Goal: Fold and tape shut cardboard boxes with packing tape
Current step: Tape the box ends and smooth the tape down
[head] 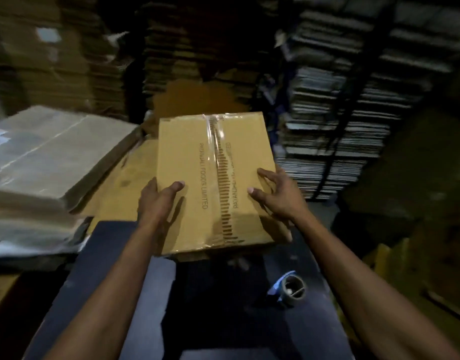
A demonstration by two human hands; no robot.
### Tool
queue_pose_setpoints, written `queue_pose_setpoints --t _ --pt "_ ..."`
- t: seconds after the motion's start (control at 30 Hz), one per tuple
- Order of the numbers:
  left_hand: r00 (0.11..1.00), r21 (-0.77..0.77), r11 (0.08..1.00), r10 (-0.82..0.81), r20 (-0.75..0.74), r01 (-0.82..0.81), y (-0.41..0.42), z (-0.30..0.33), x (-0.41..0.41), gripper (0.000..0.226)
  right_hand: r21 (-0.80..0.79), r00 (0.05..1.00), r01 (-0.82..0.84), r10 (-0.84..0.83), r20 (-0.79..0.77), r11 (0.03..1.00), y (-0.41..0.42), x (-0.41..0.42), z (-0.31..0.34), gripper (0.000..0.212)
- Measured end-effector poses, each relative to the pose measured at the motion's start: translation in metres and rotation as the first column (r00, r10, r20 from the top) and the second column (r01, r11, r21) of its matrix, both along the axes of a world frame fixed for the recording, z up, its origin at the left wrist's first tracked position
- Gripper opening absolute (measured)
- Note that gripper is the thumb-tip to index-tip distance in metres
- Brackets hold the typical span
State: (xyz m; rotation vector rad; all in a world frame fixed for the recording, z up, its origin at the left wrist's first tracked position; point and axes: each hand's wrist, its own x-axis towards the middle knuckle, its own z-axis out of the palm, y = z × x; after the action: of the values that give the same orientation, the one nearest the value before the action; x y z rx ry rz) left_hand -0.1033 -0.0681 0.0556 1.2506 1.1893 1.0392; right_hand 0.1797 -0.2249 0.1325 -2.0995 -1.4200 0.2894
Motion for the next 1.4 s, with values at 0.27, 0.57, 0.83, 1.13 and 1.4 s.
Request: queue_pose_setpoints --t 0.27,0.57,0.83,1.13,1.4 --pt "0.884 0.168 0.894 -0.441 0.156 0.416 -0.024 0.113 0.192 0.045 0.153 0.934 0.293 -0.317 0.164 0.944 -0.105 0.124 0.139 0.074" --pt "0.738 0.300 0.718 -0.672 0.066 0.628 -0.137 0.202 0.439 0.044 0.196 0.795 0.557 -0.587 0.156 0.807 -0.261 0.303 0.217 0.066" --pt "0.663 0.358 0.574 -0.718 -0.211 0.736 -0.228 0.243 0.668 0.045 0.028 0.760 0.637 -0.634 0.142 0.770 -0.388 0.527 0.256 0.057" --pt "0.585 0.315 0.497 -0.628 -0.513 0.809 -0.325 0.236 0.801 0.103 -0.040 0.743 0.668 -0.663 0.096 0.743 -0.476 0.660 0.211 0.060" --pt "0.131 0.119 0.055 -0.376 -0.917 0.991 -0.353 0.241 0.805 0.136 -0.387 0.839 0.543 -0.505 0.205 0.745 -0.483 0.673 0.185 0.118"
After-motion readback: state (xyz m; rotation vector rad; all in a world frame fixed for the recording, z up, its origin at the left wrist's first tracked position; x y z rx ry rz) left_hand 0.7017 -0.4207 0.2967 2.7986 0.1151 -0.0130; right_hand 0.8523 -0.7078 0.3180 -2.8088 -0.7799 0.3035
